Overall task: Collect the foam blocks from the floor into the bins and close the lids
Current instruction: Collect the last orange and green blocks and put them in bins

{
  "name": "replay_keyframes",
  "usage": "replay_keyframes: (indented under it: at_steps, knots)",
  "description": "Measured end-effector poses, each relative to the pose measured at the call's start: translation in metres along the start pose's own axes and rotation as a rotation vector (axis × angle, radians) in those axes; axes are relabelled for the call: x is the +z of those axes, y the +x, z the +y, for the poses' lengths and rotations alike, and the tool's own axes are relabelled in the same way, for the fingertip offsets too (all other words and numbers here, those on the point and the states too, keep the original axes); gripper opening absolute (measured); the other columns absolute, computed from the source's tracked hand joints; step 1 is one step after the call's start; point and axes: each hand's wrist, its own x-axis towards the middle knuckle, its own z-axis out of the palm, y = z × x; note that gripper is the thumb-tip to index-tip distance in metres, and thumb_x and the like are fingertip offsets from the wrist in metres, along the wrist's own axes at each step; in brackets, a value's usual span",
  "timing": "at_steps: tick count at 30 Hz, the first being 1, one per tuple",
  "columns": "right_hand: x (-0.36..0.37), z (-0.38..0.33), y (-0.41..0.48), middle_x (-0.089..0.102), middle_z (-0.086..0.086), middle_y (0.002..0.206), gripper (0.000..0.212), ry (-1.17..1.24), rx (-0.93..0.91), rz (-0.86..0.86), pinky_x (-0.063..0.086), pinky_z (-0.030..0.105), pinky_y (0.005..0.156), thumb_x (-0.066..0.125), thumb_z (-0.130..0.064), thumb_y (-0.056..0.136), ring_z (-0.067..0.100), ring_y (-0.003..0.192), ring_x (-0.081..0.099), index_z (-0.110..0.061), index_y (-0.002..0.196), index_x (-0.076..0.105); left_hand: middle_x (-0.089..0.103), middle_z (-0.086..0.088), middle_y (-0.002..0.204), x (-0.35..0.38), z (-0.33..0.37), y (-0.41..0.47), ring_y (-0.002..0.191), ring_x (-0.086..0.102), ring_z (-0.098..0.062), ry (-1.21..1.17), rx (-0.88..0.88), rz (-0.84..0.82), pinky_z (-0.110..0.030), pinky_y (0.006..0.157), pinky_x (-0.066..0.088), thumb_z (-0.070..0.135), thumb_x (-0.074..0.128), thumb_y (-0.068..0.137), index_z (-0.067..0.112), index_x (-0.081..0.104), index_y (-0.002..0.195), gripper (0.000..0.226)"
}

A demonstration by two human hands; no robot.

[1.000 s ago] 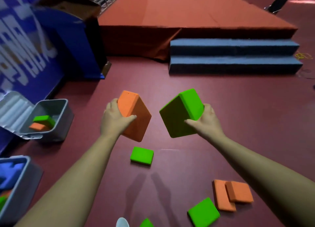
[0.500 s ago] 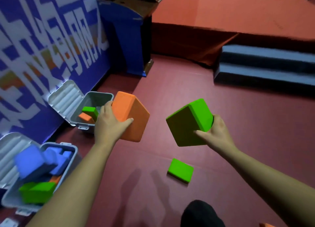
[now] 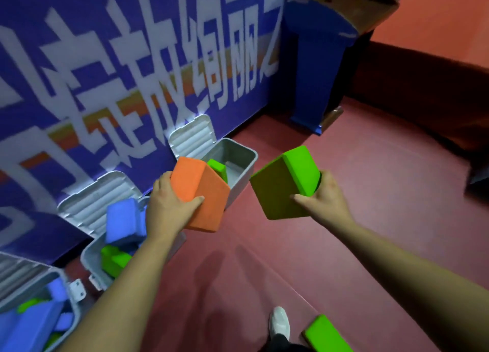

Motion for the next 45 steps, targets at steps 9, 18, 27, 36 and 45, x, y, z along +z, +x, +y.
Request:
replay_keyframes:
  at_steps: [9,18,27,36,45]
  knots:
    - [0.062,-0.073,0.208,0.056,0.001,0.105,0.068,0.037,-0.210,-0.208,0.052,0.046,0.081,0.076,-0.048,0.059,0.022,0.096,0.058,-0.017,0.112,0.046,0.049,-0.009,0.136,0.012,0.006,0.123,0.118,0.053,-0.034,0.059,-0.219,0.174,-0.043,0.089,0.046,0.043,0.085,0.066,0.016,0.040,0.140,0.090]
    - [0.121,-0.064,0.387,0.055,0.000,0.102,0.059,-0.011,-0.172,-0.221,0.047,0.037,0.074,0.082,-0.037,0.067,0.018,0.092,0.055,-0.025,0.107,0.041,0.050,-0.013,0.133,0.113,0.030,0.324,0.119,0.053,-0.037,0.008,-0.224,0.115,-0.047,0.094,0.046,0.042,0.086,0.063,0.014,0.040,0.138,0.092]
    - [0.137,-0.066,0.567,0.054,0.000,0.097,0.057,-0.100,-0.021,-0.140,0.046,0.034,0.067,0.081,-0.034,0.067,0.016,0.087,0.055,-0.019,0.107,0.043,0.049,-0.010,0.134,0.210,0.094,0.549,0.120,0.051,-0.035,-0.057,-0.086,-0.065,-0.047,0.094,0.045,0.043,0.084,0.065,0.020,0.039,0.139,0.090]
    - [0.198,-0.091,0.744,0.053,-0.001,0.094,0.056,-0.182,-0.082,-0.330,0.051,0.041,0.067,0.074,-0.041,0.062,0.016,0.082,0.055,-0.021,0.104,0.042,0.050,-0.010,0.132,0.265,0.091,0.666,0.120,0.051,-0.034,-0.060,-0.289,0.011,-0.045,0.094,0.045,0.042,0.086,0.063,0.018,0.040,0.138,0.091]
    - [0.309,-0.101,0.913,0.052,-0.004,0.099,0.058,-0.185,-0.380,-0.746,0.044,0.034,0.071,0.079,-0.038,0.065,0.017,0.090,0.055,-0.018,0.107,0.045,0.052,-0.017,0.129,0.330,0.061,0.699,0.118,0.050,-0.037,0.008,-0.729,0.265,-0.044,0.095,0.043,0.028,0.088,0.060,0.010,0.041,0.137,0.092]
